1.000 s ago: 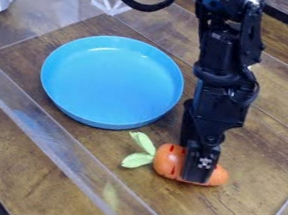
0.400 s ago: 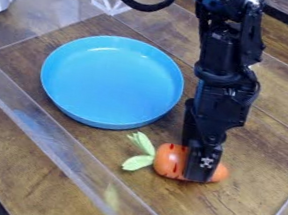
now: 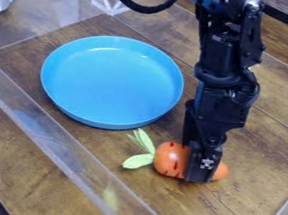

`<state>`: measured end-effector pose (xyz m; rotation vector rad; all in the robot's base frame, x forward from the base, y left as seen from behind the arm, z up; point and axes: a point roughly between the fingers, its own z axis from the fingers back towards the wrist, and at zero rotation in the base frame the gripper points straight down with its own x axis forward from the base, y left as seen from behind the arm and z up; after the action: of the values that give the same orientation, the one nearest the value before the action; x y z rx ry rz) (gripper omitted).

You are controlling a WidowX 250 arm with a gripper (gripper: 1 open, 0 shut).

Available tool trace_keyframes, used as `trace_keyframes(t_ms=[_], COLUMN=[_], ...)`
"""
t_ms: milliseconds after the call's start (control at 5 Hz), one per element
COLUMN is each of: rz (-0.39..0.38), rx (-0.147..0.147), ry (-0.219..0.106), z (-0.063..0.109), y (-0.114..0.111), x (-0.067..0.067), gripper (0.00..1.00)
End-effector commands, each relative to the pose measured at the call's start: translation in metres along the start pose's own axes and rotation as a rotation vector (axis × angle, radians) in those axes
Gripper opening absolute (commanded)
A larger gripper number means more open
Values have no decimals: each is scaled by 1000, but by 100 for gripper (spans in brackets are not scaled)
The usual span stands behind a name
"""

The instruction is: Remove the carrot from inside the blue tray and put it on the table

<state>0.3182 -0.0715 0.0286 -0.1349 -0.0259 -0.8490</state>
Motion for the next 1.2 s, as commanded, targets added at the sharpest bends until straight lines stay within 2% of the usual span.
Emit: trace_keyframes(t_ms=[0, 200, 400, 600, 800, 1000], rz=[20, 21, 22, 21, 22, 22], rx=[32, 32, 31, 28, 23, 22], ry=[-33, -32, -42, -47, -55, -59], z=[11, 8, 8, 8, 8, 7], y=[10, 12, 12, 12, 12, 13], x=[-1, 0, 1, 2, 3, 3], gripper=[100, 0, 100, 0, 100, 0])
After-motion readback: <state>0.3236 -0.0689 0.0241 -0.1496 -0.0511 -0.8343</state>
